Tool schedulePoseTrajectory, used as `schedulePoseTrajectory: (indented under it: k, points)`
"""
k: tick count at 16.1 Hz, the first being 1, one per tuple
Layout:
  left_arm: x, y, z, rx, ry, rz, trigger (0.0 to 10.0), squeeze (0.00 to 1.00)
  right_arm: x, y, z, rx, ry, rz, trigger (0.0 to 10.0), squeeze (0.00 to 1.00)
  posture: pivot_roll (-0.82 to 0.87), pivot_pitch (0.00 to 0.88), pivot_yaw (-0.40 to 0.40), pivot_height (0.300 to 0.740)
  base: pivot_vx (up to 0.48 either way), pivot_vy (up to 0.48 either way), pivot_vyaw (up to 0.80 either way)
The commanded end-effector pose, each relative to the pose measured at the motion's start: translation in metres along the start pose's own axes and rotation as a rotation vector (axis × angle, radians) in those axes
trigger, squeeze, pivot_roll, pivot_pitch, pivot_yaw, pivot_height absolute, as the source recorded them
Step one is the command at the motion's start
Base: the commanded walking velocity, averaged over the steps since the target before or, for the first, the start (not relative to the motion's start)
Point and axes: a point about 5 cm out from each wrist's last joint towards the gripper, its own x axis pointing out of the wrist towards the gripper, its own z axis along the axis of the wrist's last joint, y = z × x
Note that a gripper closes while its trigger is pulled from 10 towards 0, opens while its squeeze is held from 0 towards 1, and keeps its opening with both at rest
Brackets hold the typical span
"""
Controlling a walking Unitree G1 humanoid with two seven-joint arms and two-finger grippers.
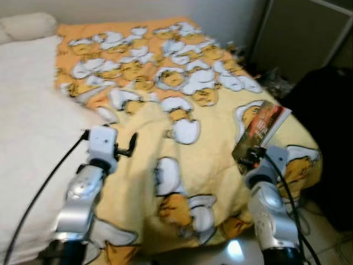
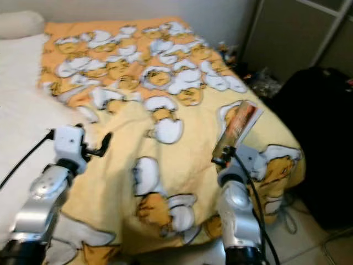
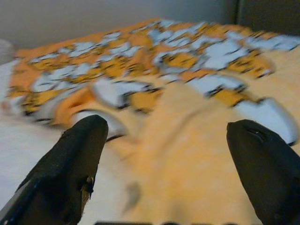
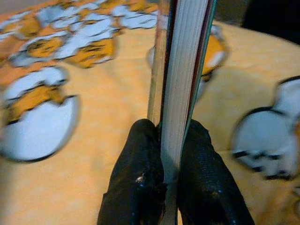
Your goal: Clean up the room
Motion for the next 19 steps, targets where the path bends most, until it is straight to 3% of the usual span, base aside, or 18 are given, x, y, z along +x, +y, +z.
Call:
schedulePoseTrajectory:
  k: [1, 19]
  points:
    - [0.0022, -0.0049, 0.0047, -0.006, -0.016, -0.010, 10.0, 0.11, 0.0019, 0.0054, 0.0124, 0.025, -0.062, 0.007, 10.0, 0.00, 0.12, 0.000, -0.004, 0.740, 0.000, 0.356, 0.00]
    - [0.0072, -0.0047, 0.0062, -0.004, -0.014, 0.001, 10.0, 0.11, 0.0081, 0.0072, 0.0159, 0.008, -0.070, 0.007, 10.0, 0.00, 0.12, 0.000, 0.001, 0.740, 0.000, 0.356, 0.00]
